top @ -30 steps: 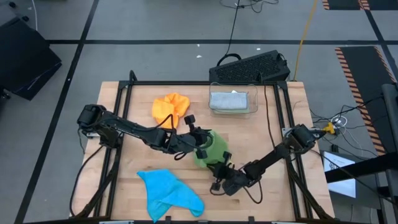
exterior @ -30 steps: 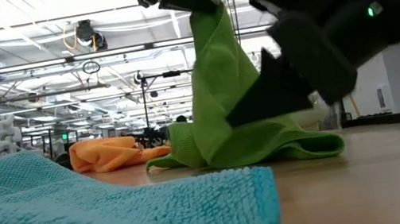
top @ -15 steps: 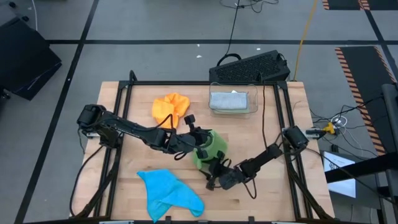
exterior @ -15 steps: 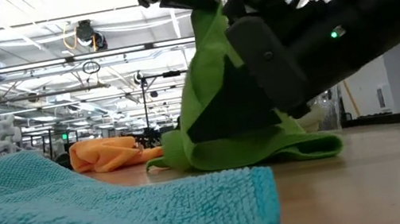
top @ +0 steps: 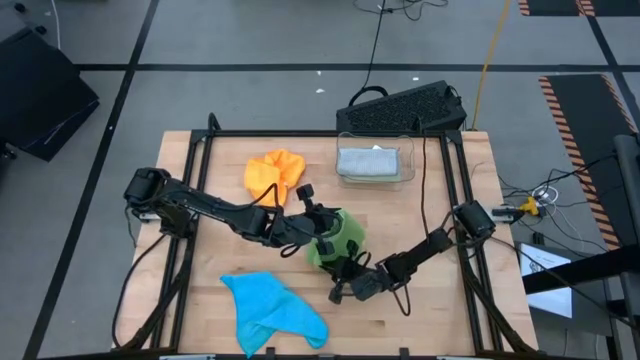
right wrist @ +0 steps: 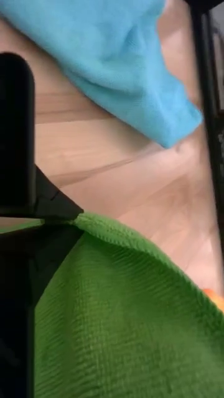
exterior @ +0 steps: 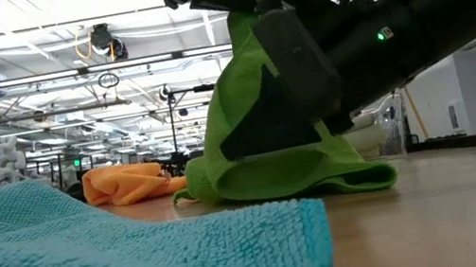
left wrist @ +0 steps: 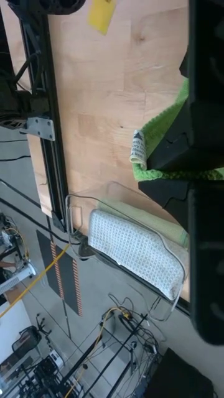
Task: Fold microfiber towels
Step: Fold the green microfiber towel
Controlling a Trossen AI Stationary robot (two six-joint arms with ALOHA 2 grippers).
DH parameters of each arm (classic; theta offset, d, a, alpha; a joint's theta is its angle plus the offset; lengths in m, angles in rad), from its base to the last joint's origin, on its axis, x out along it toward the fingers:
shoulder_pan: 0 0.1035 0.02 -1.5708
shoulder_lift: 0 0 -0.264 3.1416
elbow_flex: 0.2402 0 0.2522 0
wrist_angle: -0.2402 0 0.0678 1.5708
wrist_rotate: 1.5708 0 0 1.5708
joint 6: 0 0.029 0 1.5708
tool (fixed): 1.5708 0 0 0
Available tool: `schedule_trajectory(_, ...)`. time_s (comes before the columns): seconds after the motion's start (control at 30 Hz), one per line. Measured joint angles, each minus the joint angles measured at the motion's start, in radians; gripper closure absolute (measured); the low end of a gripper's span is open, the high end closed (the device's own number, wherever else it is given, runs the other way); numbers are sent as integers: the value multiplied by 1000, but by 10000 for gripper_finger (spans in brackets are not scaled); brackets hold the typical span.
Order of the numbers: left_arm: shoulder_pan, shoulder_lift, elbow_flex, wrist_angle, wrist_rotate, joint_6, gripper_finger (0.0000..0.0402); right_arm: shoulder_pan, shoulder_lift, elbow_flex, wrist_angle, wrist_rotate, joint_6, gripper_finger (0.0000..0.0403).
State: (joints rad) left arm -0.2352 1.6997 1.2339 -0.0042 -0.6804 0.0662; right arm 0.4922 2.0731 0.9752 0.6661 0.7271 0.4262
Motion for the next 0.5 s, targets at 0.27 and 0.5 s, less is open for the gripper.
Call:
schedule_trajectory(0.27,-14,0,0,11,0,18,388,62,-223,-41,-305,-75,7,398)
schedule_trajectory(0.5,-45,0,0,65,0,4,391,127,-510,-45,-735,-21,-2,400)
